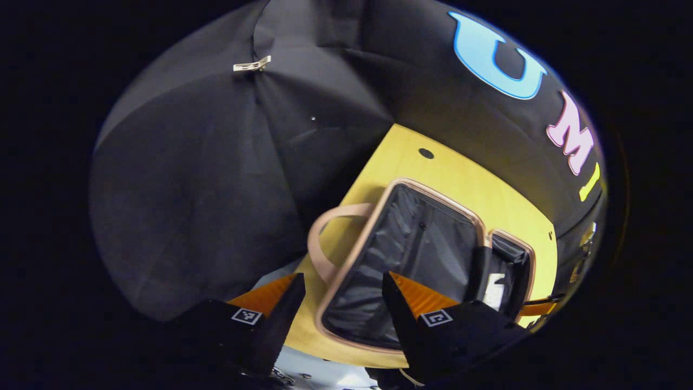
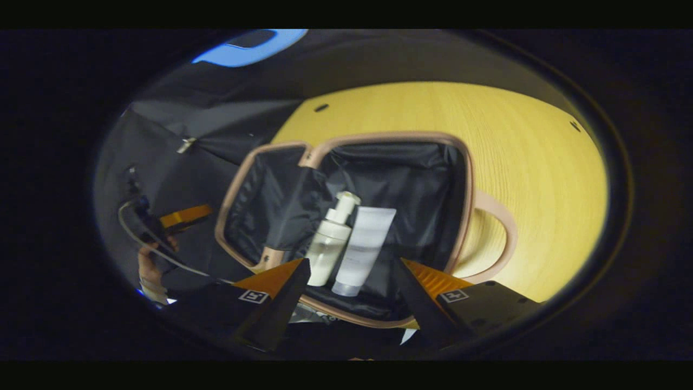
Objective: First open the suitcase, pack the skin care products into it, and then close the suitcase.
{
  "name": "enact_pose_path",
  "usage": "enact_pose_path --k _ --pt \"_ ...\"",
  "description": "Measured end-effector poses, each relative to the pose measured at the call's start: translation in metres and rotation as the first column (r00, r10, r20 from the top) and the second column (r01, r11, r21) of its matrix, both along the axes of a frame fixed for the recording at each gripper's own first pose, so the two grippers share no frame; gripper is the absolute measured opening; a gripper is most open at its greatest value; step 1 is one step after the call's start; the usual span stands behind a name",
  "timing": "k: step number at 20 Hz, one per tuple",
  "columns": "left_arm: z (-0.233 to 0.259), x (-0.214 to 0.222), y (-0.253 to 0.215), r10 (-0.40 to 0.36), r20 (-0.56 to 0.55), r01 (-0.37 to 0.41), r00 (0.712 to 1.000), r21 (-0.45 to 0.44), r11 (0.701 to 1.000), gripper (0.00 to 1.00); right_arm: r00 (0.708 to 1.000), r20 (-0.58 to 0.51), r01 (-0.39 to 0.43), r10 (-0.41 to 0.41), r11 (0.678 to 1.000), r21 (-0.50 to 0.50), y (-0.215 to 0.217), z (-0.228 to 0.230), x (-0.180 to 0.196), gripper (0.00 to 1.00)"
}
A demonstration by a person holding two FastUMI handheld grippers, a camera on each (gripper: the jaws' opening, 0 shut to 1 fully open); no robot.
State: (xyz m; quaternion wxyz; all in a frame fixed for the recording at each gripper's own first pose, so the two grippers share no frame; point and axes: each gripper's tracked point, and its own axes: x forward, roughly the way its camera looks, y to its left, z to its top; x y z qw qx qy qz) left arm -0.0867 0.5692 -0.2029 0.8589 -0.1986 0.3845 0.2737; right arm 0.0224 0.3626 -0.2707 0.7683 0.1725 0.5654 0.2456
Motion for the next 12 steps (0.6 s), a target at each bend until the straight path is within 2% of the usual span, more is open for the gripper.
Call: enact_pose_path --k 3,7,12 --pt "-0.007 0.014 0.036 0.025 -0.032 -0.026 0.999 -0.016 1.0 0.9 0.992 0.122 -0.019 0.025 0.999 -0.048 -0.032 0.016 0.01 0.98" --pt "-0.041 0.031 0.069 0.043 -0.133 -0.046 0.99 -0.02 0.999 0.9 0.988 0.151 0.001 0.009 0.998 -0.067 -0.046 0.027 0.008 0.97" --pt "-0.079 0.04 0.086 0.011 -0.28 -0.012 0.96 -0.001 1.0 0.9 0.987 0.162 -0.001 0.007 0.999 -0.039 -0.035 0.04 0.004 0.98"
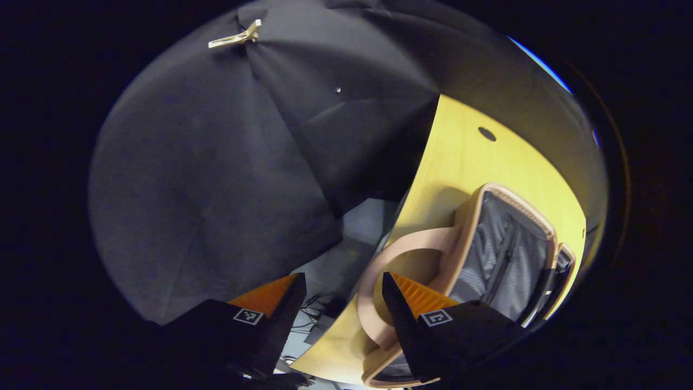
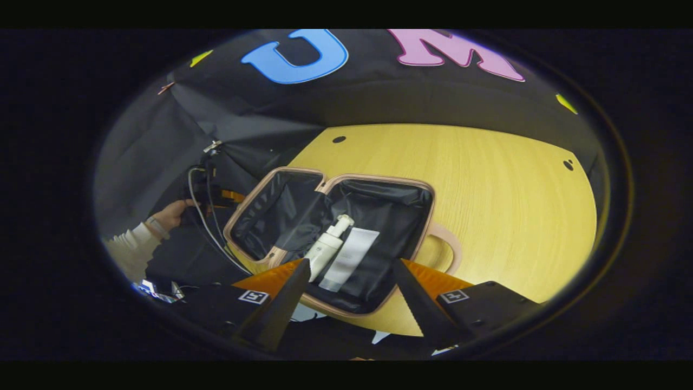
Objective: First open the suitcase, pack the skin care products into it, and then close the suitcase.
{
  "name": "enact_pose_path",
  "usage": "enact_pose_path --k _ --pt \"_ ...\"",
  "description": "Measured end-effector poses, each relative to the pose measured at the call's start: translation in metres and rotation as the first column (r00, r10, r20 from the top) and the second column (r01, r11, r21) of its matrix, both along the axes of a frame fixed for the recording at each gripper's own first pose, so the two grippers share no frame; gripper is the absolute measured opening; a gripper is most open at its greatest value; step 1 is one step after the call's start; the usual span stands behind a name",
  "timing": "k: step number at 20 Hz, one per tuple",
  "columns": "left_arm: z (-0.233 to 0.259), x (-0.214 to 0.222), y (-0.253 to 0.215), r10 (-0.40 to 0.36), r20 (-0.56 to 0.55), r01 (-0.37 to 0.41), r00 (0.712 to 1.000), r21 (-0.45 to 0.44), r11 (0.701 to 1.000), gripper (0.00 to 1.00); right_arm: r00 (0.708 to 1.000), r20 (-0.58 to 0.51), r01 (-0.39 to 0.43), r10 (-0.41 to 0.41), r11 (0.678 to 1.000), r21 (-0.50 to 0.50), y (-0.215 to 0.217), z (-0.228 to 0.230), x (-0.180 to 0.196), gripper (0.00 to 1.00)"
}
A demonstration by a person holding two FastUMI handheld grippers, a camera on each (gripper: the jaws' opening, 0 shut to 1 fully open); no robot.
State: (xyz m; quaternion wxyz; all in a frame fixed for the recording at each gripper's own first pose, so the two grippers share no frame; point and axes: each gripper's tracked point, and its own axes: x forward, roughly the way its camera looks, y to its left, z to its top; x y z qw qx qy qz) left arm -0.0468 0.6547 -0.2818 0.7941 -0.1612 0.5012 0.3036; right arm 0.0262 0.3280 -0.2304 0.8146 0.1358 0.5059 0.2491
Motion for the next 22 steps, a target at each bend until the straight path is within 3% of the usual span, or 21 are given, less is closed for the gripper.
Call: enact_pose_path --k 2,3,4,6,14,18,22 --pt "-0.02 0.002 0.003 -0.024 -0.054 0.024 0.998 -0.001 1.0 0.93 1.0 -0.007 0.003 -0.003 1.0 -0.018 -0.001 -0.006 0.002 0.97" --pt "-0.022 0.01 -0.009 -0.025 -0.016 0.024 1.0 -0.07 0.997 0.91 1.0 -0.006 0.014 -0.015 1.0 -0.013 -0.001 -0.003 0.005 0.98" --pt "-0.022 0.023 -0.016 -0.01 0.018 0.011 1.0 -0.097 0.995 0.66 1.0 -0.009 0.024 -0.024 1.0 -0.001 -0.001 0.0 0.006 0.98" --pt "-0.022 0.021 -0.018 -0.066 -0.024 0.064 0.998 -0.075 0.995 0.17 0.999 -0.005 0.039 -0.039 0.999 -0.002 -0.006 0.002 0.008 0.98" --pt "0.062 0.028 -0.033 -0.156 0.158 0.163 0.975 -0.031 0.986 0.08 0.999 0.05 0.022 -0.023 1.0 0.015 -0.003 0.004 0.011 0.97" --pt "0.155 0.024 -0.074 -0.254 0.261 0.255 0.931 0.033 0.966 0.07 0.996 0.086 -0.011 0.008 0.999 0.04 -0.003 0.011 0.009 0.98" --pt "0.222 0.033 -0.138 -0.35 0.351 0.338 0.868 0.097 0.936 0.07 0.992 0.125 -0.025 0.016 0.997 0.071 -0.019 0.023 0.004 0.97"
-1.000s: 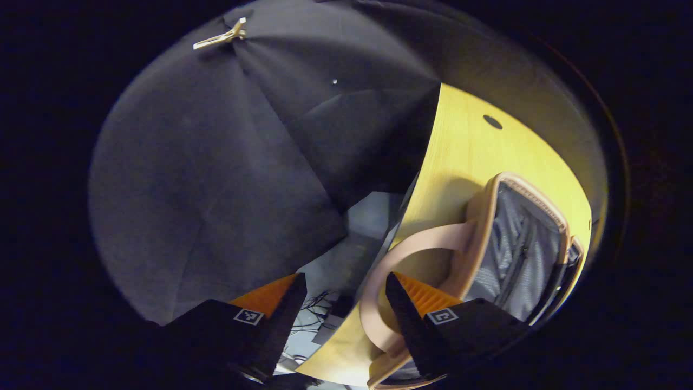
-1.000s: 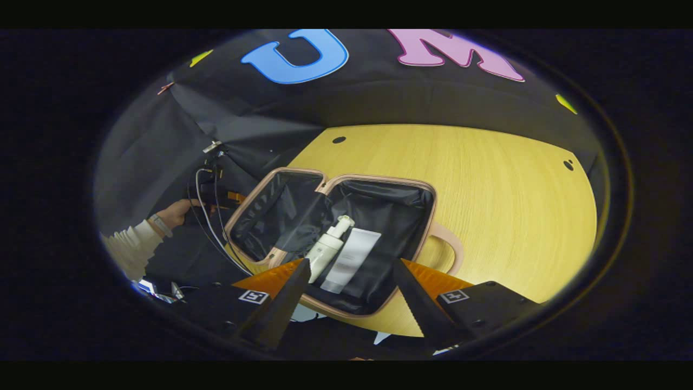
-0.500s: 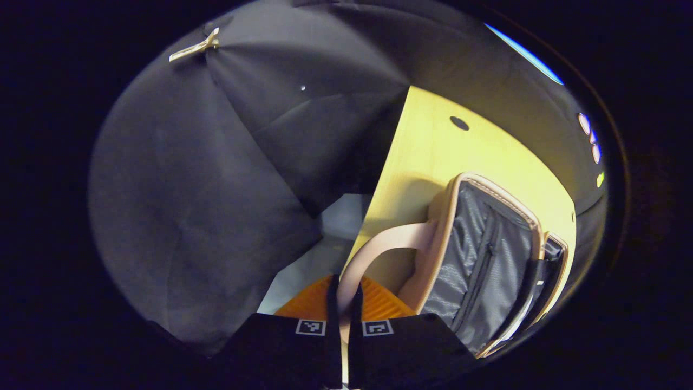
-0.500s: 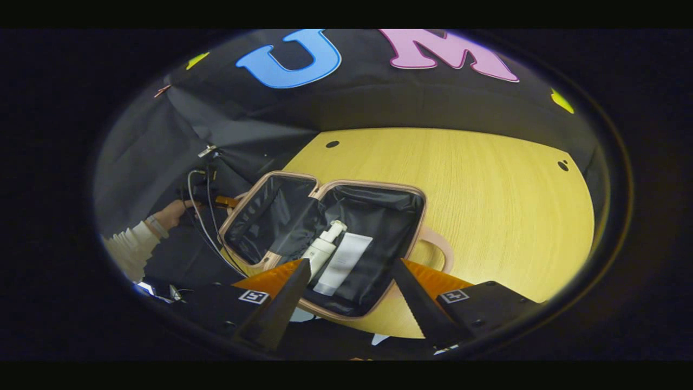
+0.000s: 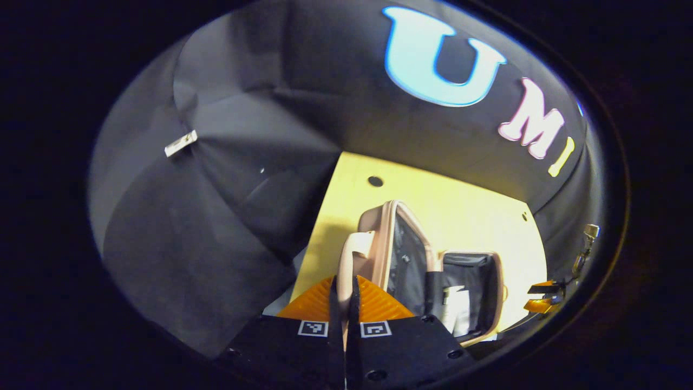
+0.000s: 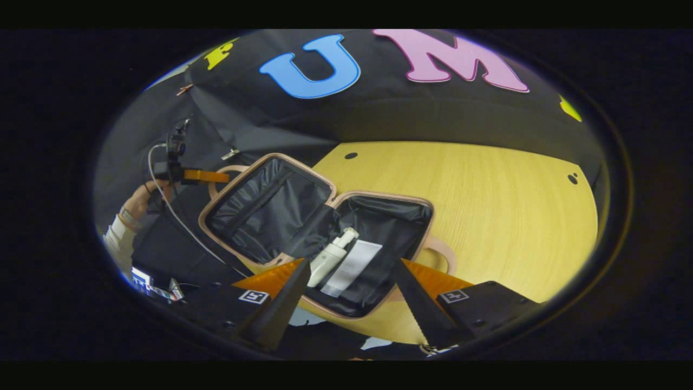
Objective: First open the suitcase, pack the skin care products into it, and then close the suitcase.
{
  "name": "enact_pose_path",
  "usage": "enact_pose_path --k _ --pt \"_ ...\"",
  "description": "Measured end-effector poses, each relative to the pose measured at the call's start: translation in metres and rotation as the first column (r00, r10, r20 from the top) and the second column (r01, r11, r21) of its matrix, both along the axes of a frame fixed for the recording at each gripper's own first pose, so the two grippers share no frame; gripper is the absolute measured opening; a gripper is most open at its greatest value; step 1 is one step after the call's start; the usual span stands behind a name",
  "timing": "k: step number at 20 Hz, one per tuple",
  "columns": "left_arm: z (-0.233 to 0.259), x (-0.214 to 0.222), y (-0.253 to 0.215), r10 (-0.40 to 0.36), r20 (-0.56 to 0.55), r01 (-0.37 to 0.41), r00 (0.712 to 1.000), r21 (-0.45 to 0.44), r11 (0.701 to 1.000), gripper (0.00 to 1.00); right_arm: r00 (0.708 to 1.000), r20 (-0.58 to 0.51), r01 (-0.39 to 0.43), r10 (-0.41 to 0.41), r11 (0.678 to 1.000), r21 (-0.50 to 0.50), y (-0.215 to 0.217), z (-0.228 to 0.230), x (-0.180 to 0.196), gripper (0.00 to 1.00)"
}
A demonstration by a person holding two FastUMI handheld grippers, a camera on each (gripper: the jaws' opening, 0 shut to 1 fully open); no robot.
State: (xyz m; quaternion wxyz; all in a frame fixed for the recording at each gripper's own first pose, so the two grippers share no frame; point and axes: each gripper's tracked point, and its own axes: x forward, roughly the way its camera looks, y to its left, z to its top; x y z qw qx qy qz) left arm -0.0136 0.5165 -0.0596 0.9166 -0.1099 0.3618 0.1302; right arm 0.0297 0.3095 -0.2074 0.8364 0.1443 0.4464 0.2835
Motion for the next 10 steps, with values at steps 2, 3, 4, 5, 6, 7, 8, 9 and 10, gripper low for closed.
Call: enact_pose_path --k 2,3,4,5,6,7,8,9,10 --pt "0.026 0.009 -0.042 -0.071 0.038 0.071 0.997 0.013 0.997 0.07 1.0 0.015 0.008 -0.008 1.0 0.008 -0.016 0.005 -0.005 0.97" --pt "0.034 0.011 -0.058 -0.094 0.049 0.093 0.994 0.025 0.995 0.07 0.999 0.028 0.014 -0.015 1.0 0.017 -0.026 0.01 -0.007 0.97" --pt "0.042 0.013 -0.077 -0.108 0.055 0.106 0.993 0.03 0.994 0.07 0.999 0.041 0.019 -0.02 1.0 0.022 -0.036 0.014 -0.009 0.97" --pt "0.05 0.016 -0.098 -0.125 0.069 0.123 0.99 0.036 0.992 0.07 0.999 0.049 0.021 -0.022 1.0 0.017 -0.048 0.014 -0.014 0.97" --pt "0.056 0.021 -0.118 -0.148 0.08 0.145 0.986 0.039 0.989 0.07 0.998 0.057 0.028 -0.028 1.0 0.01 -0.064 0.015 -0.018 0.98" --pt "0.061 0.026 -0.143 -0.174 0.094 0.171 0.98 0.039 0.985 0.07 0.998 0.058 0.036 -0.036 0.999 0.004 -0.077 0.015 -0.023 0.97" --pt "0.065 0.031 -0.171 -0.206 0.105 0.205 0.973 0.027 0.978 0.07 0.997 0.062 0.049 -0.05 0.999 0.006 -0.09 0.017 -0.027 0.97" --pt "0.066 0.038 -0.201 -0.242 0.123 0.243 0.962 0.014 0.97 0.07 0.996 0.066 0.064 -0.064 0.998 0.006 -0.104 0.018 -0.03 0.97" --pt "0.065 0.045 -0.23 -0.274 0.132 0.276 0.953 -0.002 0.961 0.07 0.995 0.063 0.076 -0.076 0.997 -0.002 -0.117 0.016 -0.033 0.97"
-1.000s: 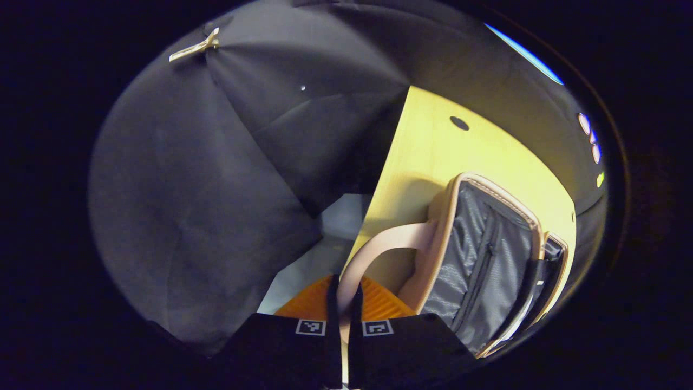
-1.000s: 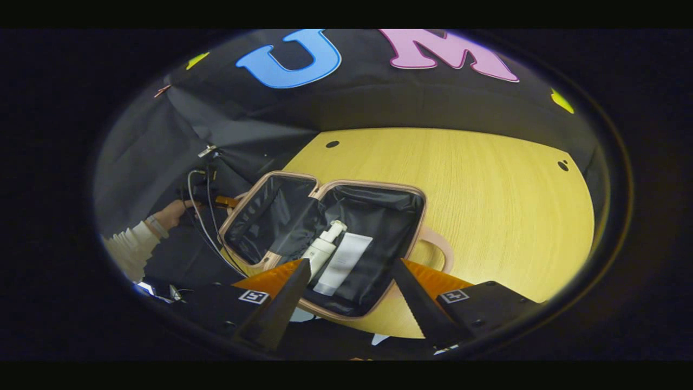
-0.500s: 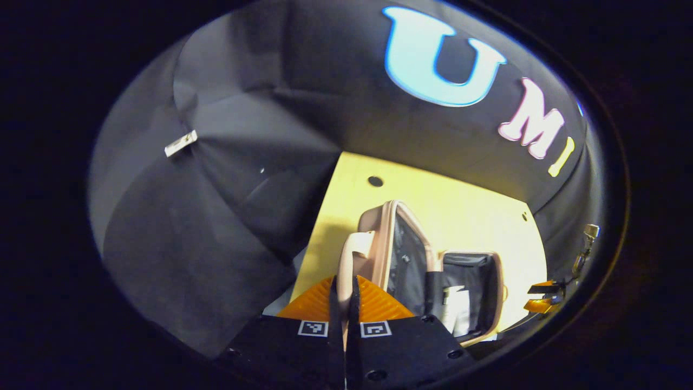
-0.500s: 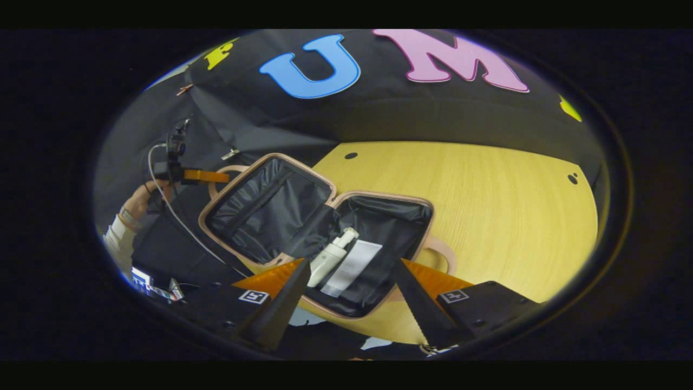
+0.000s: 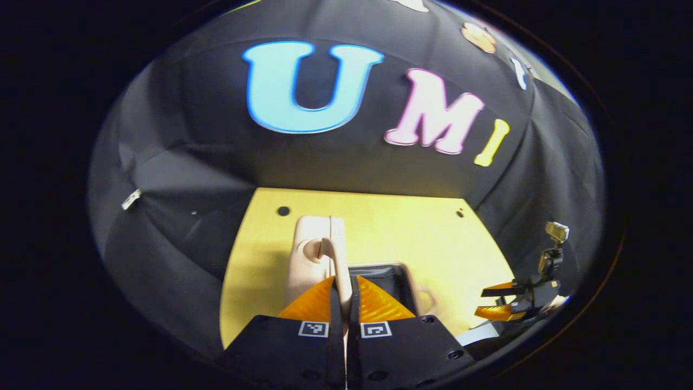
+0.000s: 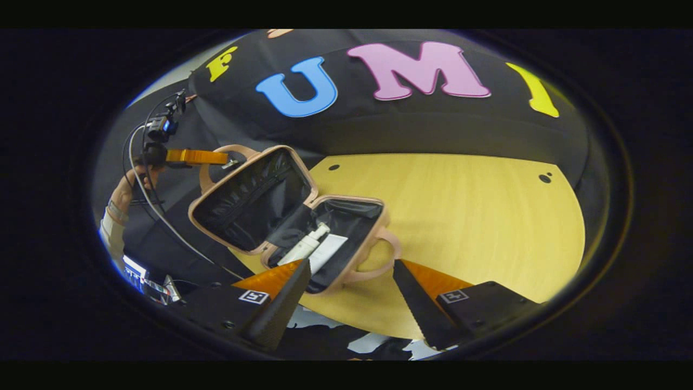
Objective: First open the suitcase, pack the skin care products into it, and then close the suitcase.
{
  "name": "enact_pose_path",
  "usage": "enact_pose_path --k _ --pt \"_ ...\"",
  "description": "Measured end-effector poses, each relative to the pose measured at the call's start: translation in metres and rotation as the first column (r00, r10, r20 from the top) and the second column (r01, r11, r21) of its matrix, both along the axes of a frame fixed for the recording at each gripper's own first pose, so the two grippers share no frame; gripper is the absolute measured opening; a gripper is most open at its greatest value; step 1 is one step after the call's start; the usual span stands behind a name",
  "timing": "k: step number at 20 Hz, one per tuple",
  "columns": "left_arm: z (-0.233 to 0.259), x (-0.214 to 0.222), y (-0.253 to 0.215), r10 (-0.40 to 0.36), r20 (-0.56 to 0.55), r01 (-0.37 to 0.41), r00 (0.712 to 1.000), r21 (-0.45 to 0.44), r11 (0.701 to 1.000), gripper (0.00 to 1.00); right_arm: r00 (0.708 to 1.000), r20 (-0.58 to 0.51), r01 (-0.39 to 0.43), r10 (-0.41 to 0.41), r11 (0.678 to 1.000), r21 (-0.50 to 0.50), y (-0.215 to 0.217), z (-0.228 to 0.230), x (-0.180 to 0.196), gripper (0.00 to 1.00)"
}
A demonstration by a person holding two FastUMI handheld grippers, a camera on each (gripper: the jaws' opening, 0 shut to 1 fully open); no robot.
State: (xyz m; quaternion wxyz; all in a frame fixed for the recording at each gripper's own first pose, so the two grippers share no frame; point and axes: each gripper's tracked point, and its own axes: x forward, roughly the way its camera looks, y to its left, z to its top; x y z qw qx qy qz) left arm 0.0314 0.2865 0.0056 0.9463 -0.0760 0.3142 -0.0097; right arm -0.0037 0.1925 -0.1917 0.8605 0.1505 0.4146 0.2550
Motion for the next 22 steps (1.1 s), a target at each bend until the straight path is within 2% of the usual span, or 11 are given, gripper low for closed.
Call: enact_pose_path --k 6,10,14,17,19,22 --pt "-0.056 0.026 -0.139 -0.14 -0.019 0.139 0.99 -0.031 0.99 0.07 0.997 -0.017 0.068 -0.069 0.997 -0.022 -0.063 -0.006 -0.016 0.97" --pt "-0.129 0.039 -0.195 -0.152 -0.089 0.145 0.984 -0.087 0.986 0.07 0.993 -0.01 0.116 -0.117 0.992 -0.039 -0.09 -0.002 -0.022 0.97" --pt "-0.197 0.059 -0.217 -0.126 -0.161 0.111 0.979 -0.099 0.989 0.07 0.987 -0.009 0.162 -0.162 0.985 -0.063 -0.119 0.001 -0.034 0.97" --pt "-0.224 0.065 -0.233 -0.16 -0.169 0.157 0.973 -0.031 0.987 0.09 0.979 0.002 0.204 -0.204 0.977 -0.064 -0.134 0.003 -0.04 0.97" --pt "-0.236 0.064 -0.236 -0.18 -0.169 0.192 0.969 0.057 0.98 0.13 0.972 0.03 0.234 -0.232 0.97 -0.061 -0.141 0.008 -0.041 0.97" --pt "-0.236 0.062 -0.239 -0.164 -0.192 0.195 0.968 0.16 0.968 0.2 0.968 0.078 0.243 -0.238 0.968 -0.061 -0.15 0.016 -0.043 0.98"
